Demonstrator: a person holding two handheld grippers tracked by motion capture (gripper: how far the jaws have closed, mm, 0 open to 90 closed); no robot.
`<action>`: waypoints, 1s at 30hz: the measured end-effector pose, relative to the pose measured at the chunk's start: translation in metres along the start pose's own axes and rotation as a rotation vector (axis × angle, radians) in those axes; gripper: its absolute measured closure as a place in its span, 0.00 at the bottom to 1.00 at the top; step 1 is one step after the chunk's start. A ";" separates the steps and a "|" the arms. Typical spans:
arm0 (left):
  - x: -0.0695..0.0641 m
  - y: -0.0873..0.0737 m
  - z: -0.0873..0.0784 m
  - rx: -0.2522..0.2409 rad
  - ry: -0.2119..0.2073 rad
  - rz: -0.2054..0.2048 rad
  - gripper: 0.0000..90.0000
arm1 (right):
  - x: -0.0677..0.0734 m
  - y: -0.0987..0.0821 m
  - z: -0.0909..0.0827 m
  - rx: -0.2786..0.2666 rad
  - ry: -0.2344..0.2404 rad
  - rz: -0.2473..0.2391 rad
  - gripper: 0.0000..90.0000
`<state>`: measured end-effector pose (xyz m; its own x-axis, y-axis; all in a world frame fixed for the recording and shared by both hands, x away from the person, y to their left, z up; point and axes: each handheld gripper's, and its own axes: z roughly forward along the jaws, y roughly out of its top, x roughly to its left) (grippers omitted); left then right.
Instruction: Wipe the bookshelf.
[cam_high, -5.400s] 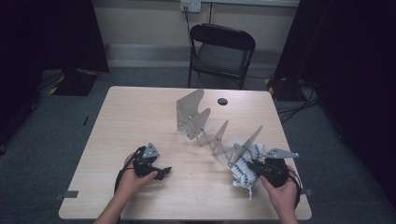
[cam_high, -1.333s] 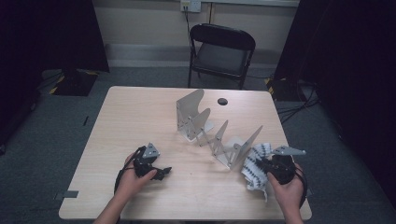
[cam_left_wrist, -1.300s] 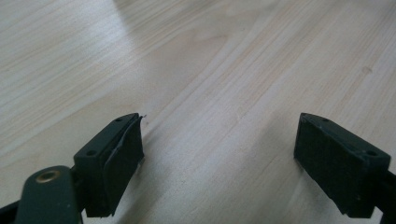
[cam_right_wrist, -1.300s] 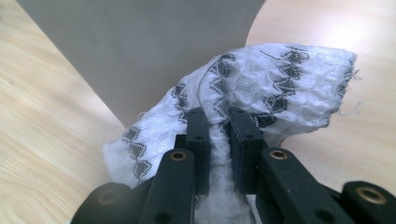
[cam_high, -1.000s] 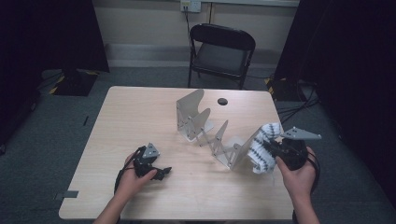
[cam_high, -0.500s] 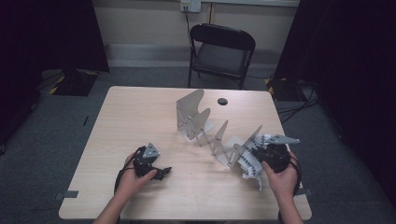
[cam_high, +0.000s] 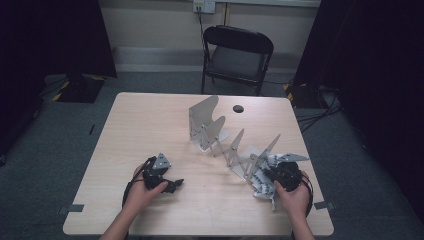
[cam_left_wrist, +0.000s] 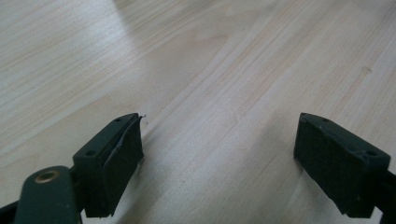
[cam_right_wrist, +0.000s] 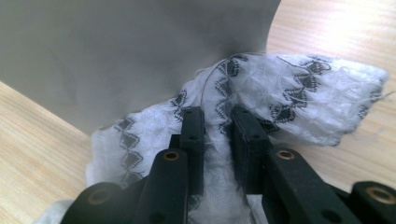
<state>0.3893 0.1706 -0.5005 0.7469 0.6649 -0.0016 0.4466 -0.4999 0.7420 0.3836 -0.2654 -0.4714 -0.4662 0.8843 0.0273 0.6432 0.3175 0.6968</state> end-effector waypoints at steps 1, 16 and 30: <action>0.000 0.000 0.000 0.000 0.001 0.001 0.17 | 0.000 -0.001 0.001 0.001 0.003 -0.003 0.84; 0.000 0.000 0.000 0.000 -0.001 -0.003 0.17 | 0.006 -0.010 0.001 0.008 0.027 0.004 0.82; 0.000 0.000 0.000 -0.001 -0.001 -0.005 0.17 | 0.001 0.003 -0.020 -0.029 -0.008 -0.017 0.84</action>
<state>0.3890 0.1703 -0.5006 0.7451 0.6669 -0.0060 0.4500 -0.4961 0.7426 0.3728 -0.2710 -0.4551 -0.4720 0.8816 0.0100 0.6171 0.3222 0.7179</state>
